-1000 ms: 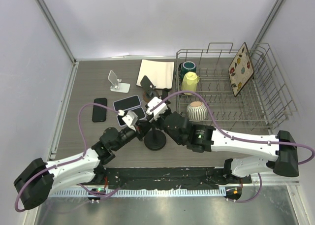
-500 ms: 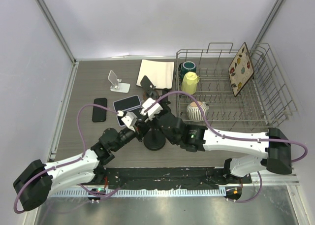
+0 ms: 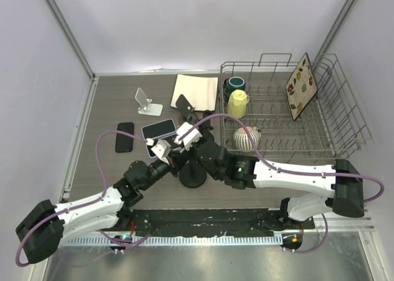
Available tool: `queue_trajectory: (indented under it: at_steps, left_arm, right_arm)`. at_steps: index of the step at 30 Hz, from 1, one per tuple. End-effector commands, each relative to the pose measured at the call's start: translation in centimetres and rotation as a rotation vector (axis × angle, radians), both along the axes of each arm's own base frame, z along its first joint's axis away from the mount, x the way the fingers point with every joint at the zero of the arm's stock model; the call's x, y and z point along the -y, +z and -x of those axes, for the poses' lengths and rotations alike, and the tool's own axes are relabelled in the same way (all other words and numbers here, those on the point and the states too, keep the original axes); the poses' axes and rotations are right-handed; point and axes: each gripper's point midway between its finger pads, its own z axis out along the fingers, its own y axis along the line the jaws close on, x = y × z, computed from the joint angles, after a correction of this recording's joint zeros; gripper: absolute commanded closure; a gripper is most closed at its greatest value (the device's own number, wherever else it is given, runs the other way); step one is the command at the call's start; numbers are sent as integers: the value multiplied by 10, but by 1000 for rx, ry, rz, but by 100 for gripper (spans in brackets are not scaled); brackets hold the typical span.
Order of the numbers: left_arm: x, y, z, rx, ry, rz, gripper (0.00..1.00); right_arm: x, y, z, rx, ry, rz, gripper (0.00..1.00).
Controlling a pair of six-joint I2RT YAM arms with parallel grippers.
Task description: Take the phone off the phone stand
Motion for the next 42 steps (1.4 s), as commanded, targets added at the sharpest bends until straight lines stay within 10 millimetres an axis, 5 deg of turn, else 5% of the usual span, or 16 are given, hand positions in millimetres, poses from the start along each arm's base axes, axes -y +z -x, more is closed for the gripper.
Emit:
queue_trajectory:
  at_steps: [1,14,32,42]
  left_arm:
    - [-32,-10,-30,-91,257,19,100]
    - [-68,-20,-48,-177,502,91,100]
    - [-103,-27,-49,-203,667,161,100]
    - [-115,-28,-45,-204,699,211,100]
  right_arm:
    - [1,12,11,2,1,17,99]
    - [11,-6,44,-34,-142,93,99]
    - [68,25,22,41,-497,-54,99]
    - [96,23,6,11,-598,-79,99]
